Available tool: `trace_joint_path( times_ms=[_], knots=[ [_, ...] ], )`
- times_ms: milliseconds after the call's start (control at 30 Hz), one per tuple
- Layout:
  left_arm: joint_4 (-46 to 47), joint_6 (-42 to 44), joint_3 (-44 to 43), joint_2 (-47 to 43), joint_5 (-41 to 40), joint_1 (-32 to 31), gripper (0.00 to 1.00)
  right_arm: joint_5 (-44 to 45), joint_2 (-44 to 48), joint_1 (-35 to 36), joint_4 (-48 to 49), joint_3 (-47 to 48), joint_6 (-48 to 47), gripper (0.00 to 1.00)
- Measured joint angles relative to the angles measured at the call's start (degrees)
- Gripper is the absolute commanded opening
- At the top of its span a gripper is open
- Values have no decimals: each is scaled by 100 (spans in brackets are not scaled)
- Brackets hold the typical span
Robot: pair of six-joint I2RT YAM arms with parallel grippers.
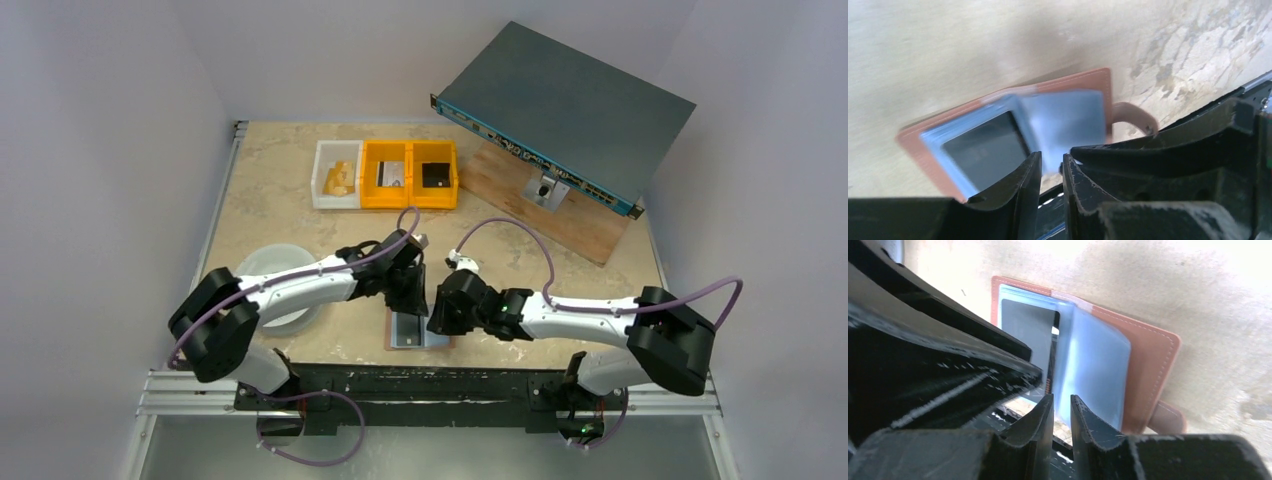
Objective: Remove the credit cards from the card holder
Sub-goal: Remove the credit card from the card holder.
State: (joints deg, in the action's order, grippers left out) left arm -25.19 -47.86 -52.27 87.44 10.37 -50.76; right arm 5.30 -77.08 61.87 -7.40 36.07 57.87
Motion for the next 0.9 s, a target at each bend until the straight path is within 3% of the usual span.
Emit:
trace_joint_path(
  times_ms=[333, 900],
  knots=[
    [-291, 142, 977, -817, -275, 505, 21, -343, -551, 0, 632, 0, 63, 31],
    [-118, 157, 1008, -597, -205, 505, 14, -824, -916, -358, 1436, -223, 157, 31]
  ],
)
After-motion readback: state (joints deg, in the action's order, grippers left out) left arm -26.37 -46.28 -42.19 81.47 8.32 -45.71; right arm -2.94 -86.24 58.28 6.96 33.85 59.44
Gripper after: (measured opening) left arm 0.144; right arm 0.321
